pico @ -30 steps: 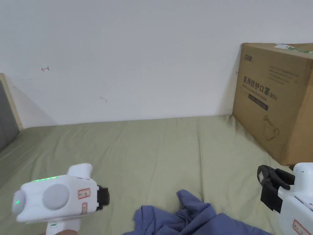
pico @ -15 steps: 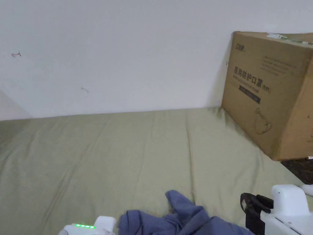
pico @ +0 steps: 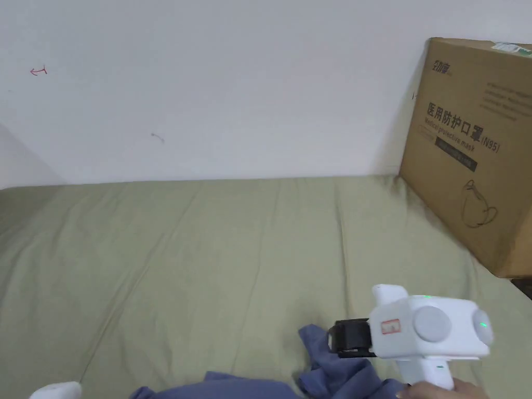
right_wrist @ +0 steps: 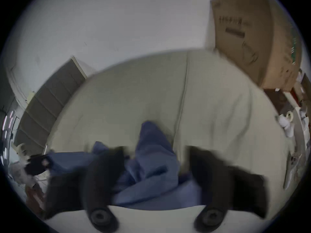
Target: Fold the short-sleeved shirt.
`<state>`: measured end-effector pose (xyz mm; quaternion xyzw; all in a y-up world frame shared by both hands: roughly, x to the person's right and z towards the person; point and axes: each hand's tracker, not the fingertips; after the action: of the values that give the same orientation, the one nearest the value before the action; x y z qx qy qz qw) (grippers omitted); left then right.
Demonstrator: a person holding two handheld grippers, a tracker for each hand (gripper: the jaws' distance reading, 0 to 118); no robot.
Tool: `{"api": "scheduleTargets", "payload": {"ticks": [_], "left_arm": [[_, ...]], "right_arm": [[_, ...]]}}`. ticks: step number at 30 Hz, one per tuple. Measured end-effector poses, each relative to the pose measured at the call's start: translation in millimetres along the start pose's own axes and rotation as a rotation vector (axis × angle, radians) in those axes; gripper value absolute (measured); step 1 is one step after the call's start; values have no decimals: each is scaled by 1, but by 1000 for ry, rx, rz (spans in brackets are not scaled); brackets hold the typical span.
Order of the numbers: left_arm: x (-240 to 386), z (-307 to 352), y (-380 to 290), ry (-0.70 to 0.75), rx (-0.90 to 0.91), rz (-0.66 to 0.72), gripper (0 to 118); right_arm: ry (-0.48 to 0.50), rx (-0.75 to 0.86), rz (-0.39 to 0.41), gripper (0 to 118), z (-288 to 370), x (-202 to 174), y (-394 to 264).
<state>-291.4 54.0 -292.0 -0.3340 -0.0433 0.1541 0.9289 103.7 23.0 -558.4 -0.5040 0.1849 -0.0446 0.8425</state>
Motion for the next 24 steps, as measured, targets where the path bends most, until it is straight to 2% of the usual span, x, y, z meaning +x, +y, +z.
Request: {"api": "scheduleTargets", "payload": {"ticks": [3, 4, 5, 6, 8, 9, 10, 11, 12, 13, 19, 21, 24], "left_arm": [[-4, 4, -7, 23, -20, 23, 2], [-5, 6, -10, 22, -25, 28, 1], [-5, 6, -11, 21, -25, 30, 2], [-5, 6, -12, 26, -28, 31, 2], [-5, 8, -12, 30, -30, 33, 2], [-8, 10, -11, 25, -27, 40, 2], [-8, 12, -9, 19, -16, 47, 2], [-8, 16, -6, 14, -4, 51, 1], [-6, 22, -1, 14, 14, 47, 1], [-5, 28, 5, 24, 39, 34, 1], [-6, 101, 77, 88, 229, -8, 2], [-5, 125, 105, 59, 280, -29, 2], [8, 151, 141, 27, 324, -61, 2]], "right_arm": [[-22, -233, -43, 102, -61, 5, 11], [-81, -299, -38, 101, -75, 6, 9], [-116, -325, -19, 100, -82, 6, 6], [-134, -272, 55, 98, -75, 2, 5], [-99, -206, 127, 92, -55, -7, 10], [-146, -174, 216, 67, -40, -9, 12], [-198, -163, 270, 23, -22, -11, 11], [-62, -123, 234, 1, -3, -5, 17], [-22, -84, 203, 1, 19, 1, 21], [-57, -17, 189, 1, 46, 6, 23], [-67, 296, 73, 1, 226, 57, 29], [-81, 384, 43, 1, 276, 63, 35], [-24, 477, 4, 1, 344, 52, 39]]}}
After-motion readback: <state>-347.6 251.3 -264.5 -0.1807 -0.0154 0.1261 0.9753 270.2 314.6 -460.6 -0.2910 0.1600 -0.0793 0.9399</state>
